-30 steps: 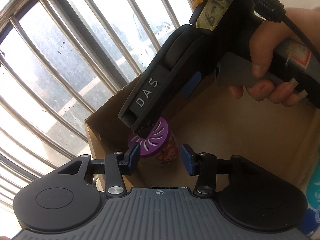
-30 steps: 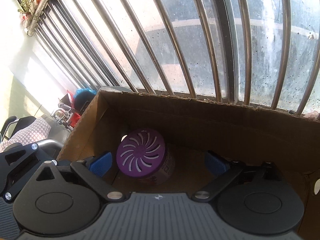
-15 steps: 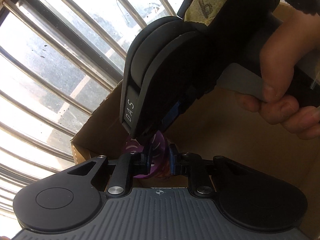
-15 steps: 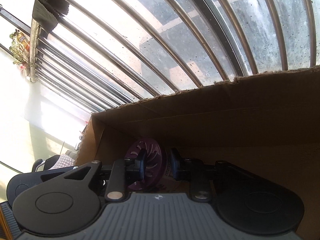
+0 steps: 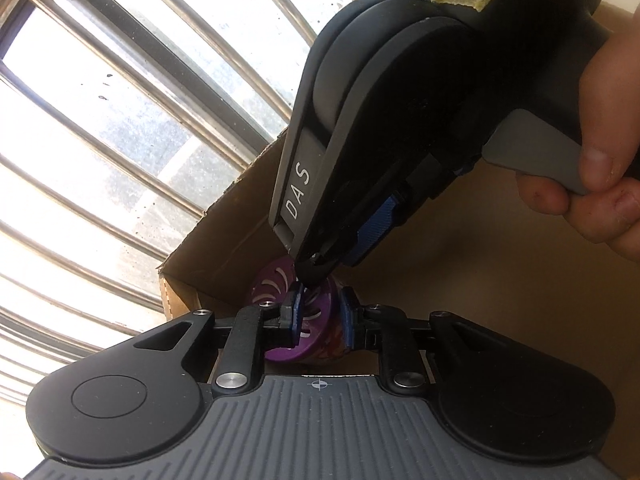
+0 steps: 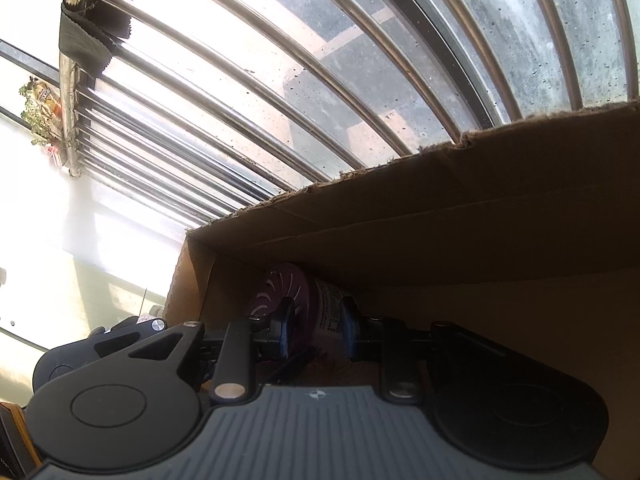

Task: Organize objects
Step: 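Lower the jar into the box and open the right gripper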

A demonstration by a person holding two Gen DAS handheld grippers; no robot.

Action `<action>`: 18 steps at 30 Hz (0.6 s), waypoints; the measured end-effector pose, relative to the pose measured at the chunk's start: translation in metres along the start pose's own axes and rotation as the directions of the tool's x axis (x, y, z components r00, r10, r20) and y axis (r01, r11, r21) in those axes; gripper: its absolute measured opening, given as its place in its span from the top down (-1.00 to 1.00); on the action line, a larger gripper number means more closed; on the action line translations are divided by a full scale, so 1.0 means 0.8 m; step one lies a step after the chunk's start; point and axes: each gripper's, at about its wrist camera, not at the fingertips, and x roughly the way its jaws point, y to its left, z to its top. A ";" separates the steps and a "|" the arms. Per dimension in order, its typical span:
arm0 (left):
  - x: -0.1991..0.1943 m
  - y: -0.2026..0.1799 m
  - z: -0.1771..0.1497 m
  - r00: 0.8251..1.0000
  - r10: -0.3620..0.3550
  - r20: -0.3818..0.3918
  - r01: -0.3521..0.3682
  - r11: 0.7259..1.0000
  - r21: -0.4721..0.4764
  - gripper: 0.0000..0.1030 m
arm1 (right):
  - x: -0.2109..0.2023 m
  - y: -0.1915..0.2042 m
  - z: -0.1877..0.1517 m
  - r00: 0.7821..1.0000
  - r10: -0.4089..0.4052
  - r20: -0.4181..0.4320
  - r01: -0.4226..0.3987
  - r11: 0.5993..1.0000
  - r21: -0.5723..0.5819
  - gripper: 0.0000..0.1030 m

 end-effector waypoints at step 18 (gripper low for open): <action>-0.194 0.024 -0.108 0.966 0.005 0.258 0.049 0.978 -0.204 0.35 | -0.152 0.079 -0.074 0.981 -0.054 0.184 0.087 0.981 -0.174 0.27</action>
